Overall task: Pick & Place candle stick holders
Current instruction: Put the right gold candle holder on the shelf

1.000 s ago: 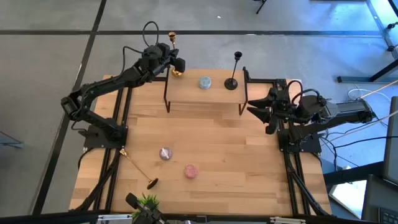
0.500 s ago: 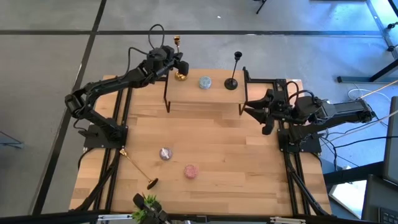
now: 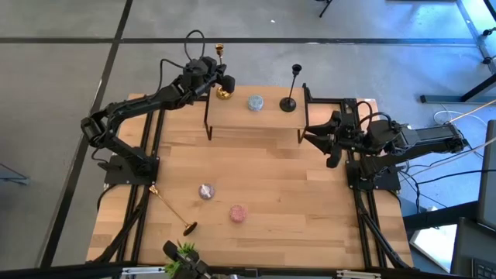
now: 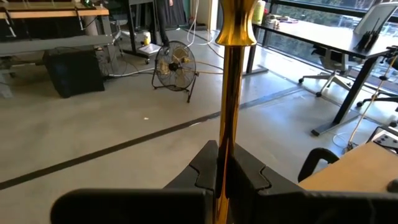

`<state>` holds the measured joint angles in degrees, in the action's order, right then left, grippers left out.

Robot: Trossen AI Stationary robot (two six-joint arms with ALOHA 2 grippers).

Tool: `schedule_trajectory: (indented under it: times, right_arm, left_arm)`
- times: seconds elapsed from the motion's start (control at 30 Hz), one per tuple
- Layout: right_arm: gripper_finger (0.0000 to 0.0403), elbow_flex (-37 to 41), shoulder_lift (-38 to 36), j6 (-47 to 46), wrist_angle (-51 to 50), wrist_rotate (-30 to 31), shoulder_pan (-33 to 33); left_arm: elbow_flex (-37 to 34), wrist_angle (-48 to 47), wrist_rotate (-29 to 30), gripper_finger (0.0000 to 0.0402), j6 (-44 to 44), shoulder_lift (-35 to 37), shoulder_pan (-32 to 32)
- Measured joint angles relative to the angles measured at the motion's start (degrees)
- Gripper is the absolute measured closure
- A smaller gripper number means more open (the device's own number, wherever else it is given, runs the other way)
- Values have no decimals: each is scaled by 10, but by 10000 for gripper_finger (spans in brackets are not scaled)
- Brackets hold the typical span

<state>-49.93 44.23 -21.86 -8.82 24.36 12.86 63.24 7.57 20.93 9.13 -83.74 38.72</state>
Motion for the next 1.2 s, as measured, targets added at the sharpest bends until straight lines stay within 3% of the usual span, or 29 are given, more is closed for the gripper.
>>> schedule_trajectory:
  times: [1.2]
  right_arm:
    - [247,0,0,0,1,-4,-3]
  left_arm:
    - [0,-15,10,389,-10,0,4]
